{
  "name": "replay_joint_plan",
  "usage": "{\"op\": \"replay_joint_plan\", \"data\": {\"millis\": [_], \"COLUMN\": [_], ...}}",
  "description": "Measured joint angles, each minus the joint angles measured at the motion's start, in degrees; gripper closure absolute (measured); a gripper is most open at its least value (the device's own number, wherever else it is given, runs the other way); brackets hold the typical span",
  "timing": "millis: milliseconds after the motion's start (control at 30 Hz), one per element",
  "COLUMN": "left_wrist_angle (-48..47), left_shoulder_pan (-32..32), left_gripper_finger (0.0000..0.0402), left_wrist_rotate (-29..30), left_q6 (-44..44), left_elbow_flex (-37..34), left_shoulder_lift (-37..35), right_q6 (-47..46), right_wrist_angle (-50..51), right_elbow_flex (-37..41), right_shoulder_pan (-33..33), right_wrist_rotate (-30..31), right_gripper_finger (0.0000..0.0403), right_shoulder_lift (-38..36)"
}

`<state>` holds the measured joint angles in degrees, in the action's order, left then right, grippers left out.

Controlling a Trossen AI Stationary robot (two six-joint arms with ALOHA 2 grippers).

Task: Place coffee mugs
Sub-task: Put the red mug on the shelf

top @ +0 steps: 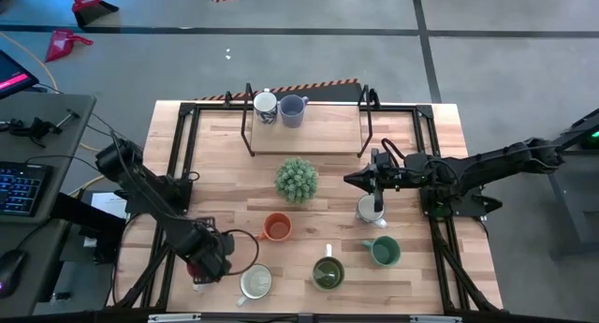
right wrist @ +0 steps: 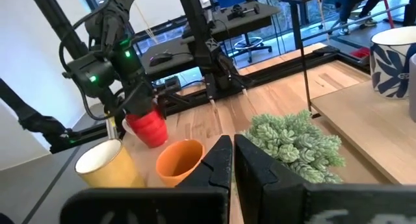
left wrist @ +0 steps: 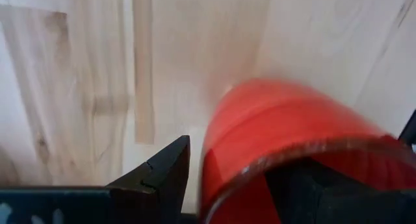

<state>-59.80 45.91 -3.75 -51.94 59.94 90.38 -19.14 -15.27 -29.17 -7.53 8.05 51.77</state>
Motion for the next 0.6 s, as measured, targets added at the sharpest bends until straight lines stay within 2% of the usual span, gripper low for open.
{"op": "replay_joint_plan", "data": {"millis": [200, 300, 467, 600], "left_wrist_angle": [-0.2, -0.5, -0.9, -1.5], "left_shoulder_pan": [-0.4, -1.3, -2.7, -5.1], "left_gripper_finger": [0.024, 0.0278, 0.0383, 0.0394], "left_wrist_rotate": [0.0, 0.2, 2.3, 2.9], "left_q6": [0.0, 0.0, 1.1, 3.1], "left_elbow_flex": [0.0, 0.0, 0.0, 0.1], "left_shoulder_lift": [2.2, 2.2, 2.1, 1.7], "right_q6": [0.1, 0.0, -0.1, 0.1], "right_wrist_angle": [0.0, 0.0, 0.0, 0.0], "right_elbow_flex": [0.0, 0.0, 0.0, 0.0], "right_shoulder_pan": [0.0, 0.0, 0.0, 0.0], "right_wrist_rotate": [-0.4, -1.3, -2.7, -2.7], "right_gripper_finger": [0.0402, 0.0402, 0.0402, 0.0402], "right_shoulder_lift": [0.0, 0.0, 0.0, 0.0]}}
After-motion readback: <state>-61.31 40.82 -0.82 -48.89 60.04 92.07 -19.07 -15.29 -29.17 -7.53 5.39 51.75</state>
